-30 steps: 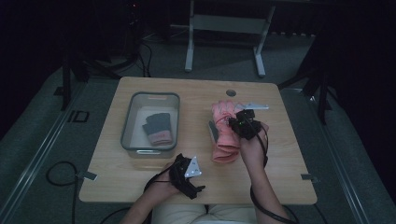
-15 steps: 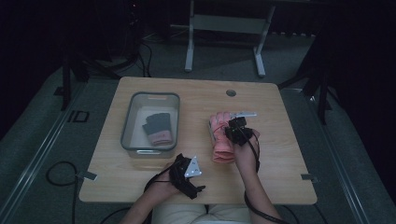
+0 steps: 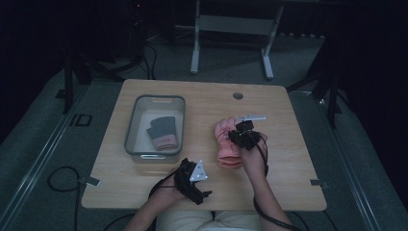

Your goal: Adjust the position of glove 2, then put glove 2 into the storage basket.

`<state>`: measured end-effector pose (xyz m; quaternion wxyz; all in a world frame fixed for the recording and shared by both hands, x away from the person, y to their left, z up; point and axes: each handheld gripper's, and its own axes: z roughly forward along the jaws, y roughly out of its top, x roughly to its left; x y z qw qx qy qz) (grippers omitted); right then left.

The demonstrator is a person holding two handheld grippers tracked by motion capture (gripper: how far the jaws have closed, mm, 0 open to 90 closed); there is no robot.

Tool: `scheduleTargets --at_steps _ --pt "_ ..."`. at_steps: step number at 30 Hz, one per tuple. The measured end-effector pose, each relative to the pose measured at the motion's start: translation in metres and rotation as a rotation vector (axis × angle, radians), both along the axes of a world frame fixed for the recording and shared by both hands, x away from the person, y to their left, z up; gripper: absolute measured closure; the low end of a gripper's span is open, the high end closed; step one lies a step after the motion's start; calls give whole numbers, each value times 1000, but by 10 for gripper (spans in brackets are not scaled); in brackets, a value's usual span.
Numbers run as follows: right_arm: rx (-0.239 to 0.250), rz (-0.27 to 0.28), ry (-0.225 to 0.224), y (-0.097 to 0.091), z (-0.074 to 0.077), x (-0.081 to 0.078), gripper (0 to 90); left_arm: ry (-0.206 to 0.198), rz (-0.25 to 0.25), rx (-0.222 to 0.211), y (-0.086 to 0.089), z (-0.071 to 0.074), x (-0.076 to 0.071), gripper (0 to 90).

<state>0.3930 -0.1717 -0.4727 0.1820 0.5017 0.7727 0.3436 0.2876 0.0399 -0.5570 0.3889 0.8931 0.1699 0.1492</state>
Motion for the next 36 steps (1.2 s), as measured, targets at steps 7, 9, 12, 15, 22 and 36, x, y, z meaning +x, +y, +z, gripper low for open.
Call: scheduleTargets --at_steps 7,9,12,15,22,36 --pt "13 71 -66 -20 25 -15 695 -6 7 -112 1 24 -1 4" --pt "20 88 -71 -28 27 -18 684 -3 19 -112 1 28 0 4" --pt "13 130 -88 -39 25 -20 671 15 35 -128 0 41 1 4" --pt "-2 156 -93 -47 22 -21 679 -2 43 -135 -4 55 4 5" --pt "25 185 -121 -60 21 -23 712 72 42 -187 -14 87 22 29" --pt "20 208 -137 -46 27 -4 813 70 204 -148 -39 114 73 211"
